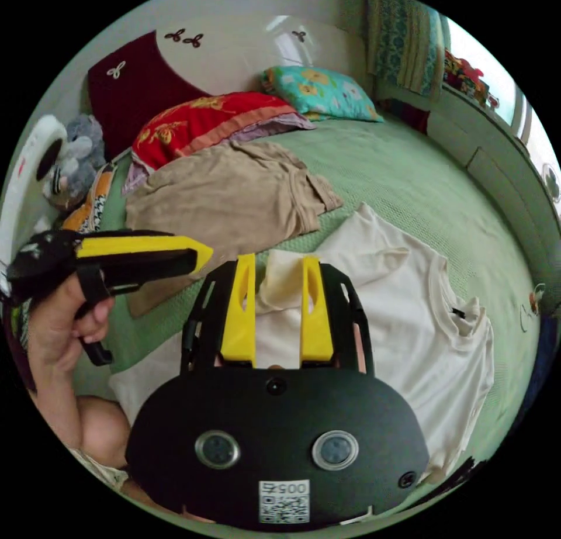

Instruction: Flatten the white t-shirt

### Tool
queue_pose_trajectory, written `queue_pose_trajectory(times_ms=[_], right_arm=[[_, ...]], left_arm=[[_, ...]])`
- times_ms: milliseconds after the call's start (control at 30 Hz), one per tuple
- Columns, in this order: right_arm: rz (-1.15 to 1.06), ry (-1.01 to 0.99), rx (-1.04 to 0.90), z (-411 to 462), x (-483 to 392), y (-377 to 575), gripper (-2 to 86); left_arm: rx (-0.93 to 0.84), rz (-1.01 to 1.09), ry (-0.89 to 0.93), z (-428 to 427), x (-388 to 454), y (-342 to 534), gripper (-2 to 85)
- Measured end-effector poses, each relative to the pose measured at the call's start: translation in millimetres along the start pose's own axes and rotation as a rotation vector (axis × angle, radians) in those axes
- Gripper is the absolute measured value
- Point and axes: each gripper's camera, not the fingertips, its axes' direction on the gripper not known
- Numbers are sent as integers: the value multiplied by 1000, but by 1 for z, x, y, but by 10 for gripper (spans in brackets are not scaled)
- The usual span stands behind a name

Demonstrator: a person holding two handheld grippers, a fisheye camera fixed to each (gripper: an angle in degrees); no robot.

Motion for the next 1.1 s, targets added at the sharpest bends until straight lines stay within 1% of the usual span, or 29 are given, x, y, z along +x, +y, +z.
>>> queue_pose_trajectory(times_ms=[67, 100, 167, 267, 367, 467, 533, 567, 600, 733, 767, 800, 867, 967, 1100], right_arm=[[43, 17, 1, 4, 2, 4, 2], [78, -22, 22, 3, 7, 8, -7], [137, -81, 56, -3, 15, 12, -12], [192, -148, 166, -21, 20, 17, -14], [143, -240, 241, -32, 6, 8, -14], [43, -263, 207, -20, -20, -7, -12], [2, -277, 149, -3, -32, -12, -8], [-7, -286, 68, 13, -36, -16, 4], [-7, -295, 45, 21, -36, -15, 14], [41, -400, 109, 3, -16, -11, 55], [29, -404, 169, -10, -10, -7, 68], [23, -388, 217, -24, -4, -4, 80], [39, -363, 248, -38, 7, -3, 96], [137, -310, 301, -49, 36, -5, 107], [244, -325, 236, -29, 58, -25, 118]], left_arm=[[-4, 11, -11, -1, -3, 0, -6], [-5, 14, -12, -2, -4, 0, -6], [-5, 9, -9, -3, -10, 0, -6], [10, -13, -8, -9, -21, 1, -5], [66, -55, -39, -21, -33, 4, -6], [115, -101, -70, -34, -48, 9, -6], [111, -127, -62, -36, -57, 11, -6], [100, -136, -43, -35, -61, 11, -6], [94, -135, -34, -34, -62, 11, -6], [58, -95, -62, -29, -60, 8, -6], [62, -87, -60, -30, -59, 7, -6], [63, -85, -57, -30, -59, 7, -6], [64, -81, -35, -30, -59, 6, -6], [54, -75, -24, -28, -58, 6, -6], [53, -67, -22, -28, -56, 5, -6]])
